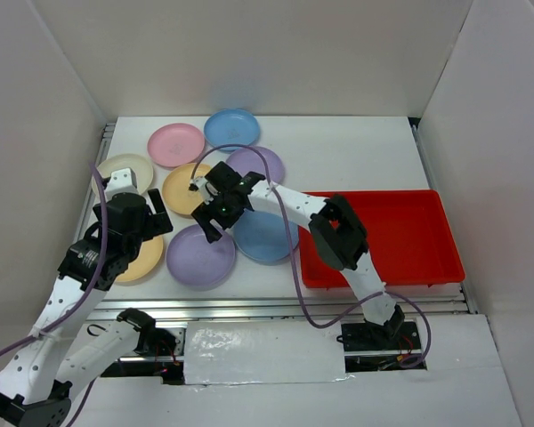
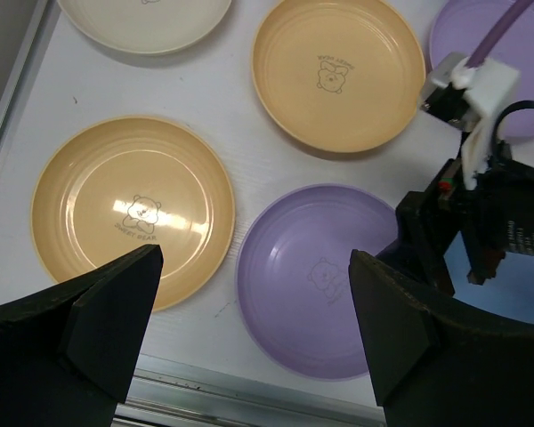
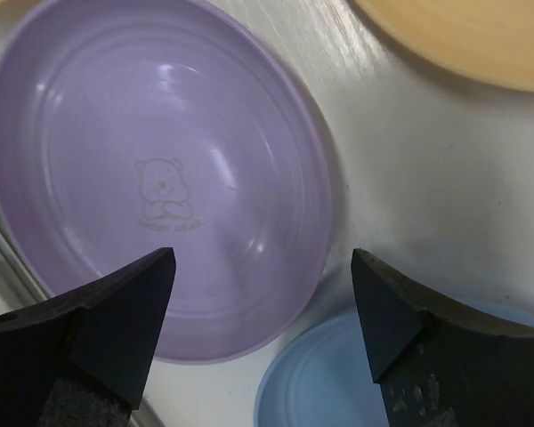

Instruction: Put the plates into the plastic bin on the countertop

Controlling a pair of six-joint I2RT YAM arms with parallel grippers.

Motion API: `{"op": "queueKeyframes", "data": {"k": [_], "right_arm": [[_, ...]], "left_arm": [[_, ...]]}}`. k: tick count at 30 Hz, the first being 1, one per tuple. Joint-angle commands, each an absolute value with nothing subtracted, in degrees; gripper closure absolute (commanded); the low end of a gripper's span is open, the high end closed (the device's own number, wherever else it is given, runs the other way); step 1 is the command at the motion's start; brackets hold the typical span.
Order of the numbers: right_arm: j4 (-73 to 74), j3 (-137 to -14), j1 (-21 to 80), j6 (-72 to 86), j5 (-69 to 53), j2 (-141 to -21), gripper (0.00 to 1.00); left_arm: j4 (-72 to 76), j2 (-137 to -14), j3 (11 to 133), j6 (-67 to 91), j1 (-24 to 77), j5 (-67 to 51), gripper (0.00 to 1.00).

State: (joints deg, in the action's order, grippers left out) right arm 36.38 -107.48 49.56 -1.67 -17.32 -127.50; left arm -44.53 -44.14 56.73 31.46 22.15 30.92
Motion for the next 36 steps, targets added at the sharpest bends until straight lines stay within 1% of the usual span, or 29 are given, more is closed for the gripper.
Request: {"op": "queueKeyframes", "data": {"k": [1, 7, 11, 12, 13, 14, 15, 19, 21, 22, 23, 24, 26, 28, 29, 31, 36], "right_arm": [[39.1, -112.3, 48.7, -4.7, -17.8, -130.9, 0.13], [40.3, -115.7, 48.8, -5.5, -16.9, -135.7, 0.16], [38.9, -114.7, 49.0, -4.7, -16.3, -136.1, 0.28], [38.4, -114.2, 49.0, -4.2, -15.8, -135.9, 0.36], [38.0, -113.8, 49.0, -4.0, -15.3, -135.7, 0.41], [37.6, -112.9, 49.0, -3.6, -14.4, -135.5, 0.61], [36.8, -112.5, 49.0, -2.9, -13.9, -135.1, 0.65], [35.5, -110.7, 49.1, -2.1, -12.0, -133.6, 0.66], [35.5, -110.4, 49.3, -1.9, -11.3, -133.1, 0.72], [35.5, -110.2, 49.4, -1.9, -10.9, -132.9, 0.73], [35.6, -110.3, 49.5, -1.8, -10.3, -132.8, 0.83], [35.8, -110.3, 49.7, -1.7, -9.9, -132.2, 0.87], [36.0, -110.0, 50.1, -1.1, -9.1, -131.5, 0.92], [36.3, -110.0, 50.5, -0.8, -8.4, -129.8, 0.93], [36.6, -110.0, 50.5, -0.4, -8.1, -129.0, 0.98], [36.8, -109.9, 50.6, -0.1, -8.8, -126.7, 1.0], [36.8, -108.3, 49.5, 5.3, -11.8, -119.6, 1.0]], "left_arm": [[-41.8, -43.2, 58.2, 30.1, 21.9, 30.1, 0.01], [-41.7, -42.9, 58.2, 29.9, 21.9, 29.5, 0.01], [-41.6, -42.8, 58.2, 29.8, 21.9, 29.3, 0.01], [-41.5, -42.8, 58.2, 29.8, 21.9, 29.3, 0.01], [-41.6, -42.8, 58.2, 29.7, 21.9, 29.2, 0.01], [-41.6, -42.6, 58.2, 29.7, 21.8, 29.1, 0.01], [-41.6, -42.7, 58.2, 29.7, 21.9, 29.1, 0.01], [-41.6, -42.6, 58.2, 29.7, 21.9, 28.8, 0.01], [-41.6, -42.7, 58.2, 29.6, 21.8, 28.7, 0.01], [-41.5, -42.8, 58.2, 29.6, 21.9, 28.7, 0.01], [-41.6, -42.7, 58.2, 29.7, 21.8, 28.8, 0.01], [-41.6, -42.8, 58.2, 29.7, 21.9, 28.8, 0.01], [-41.4, -42.7, 58.1, 29.7, 21.8, 28.8, 0.01], [-41.5, -42.7, 58.2, 29.7, 21.9, 28.8, 0.01], [-41.6, -42.8, 58.2, 29.7, 21.8, 28.8, 0.01], [-41.6, -43.0, 58.2, 29.6, 21.9, 29.0, 0.01], [-41.7, -42.7, 58.2, 29.9, 21.9, 29.3, 0.01]]}}
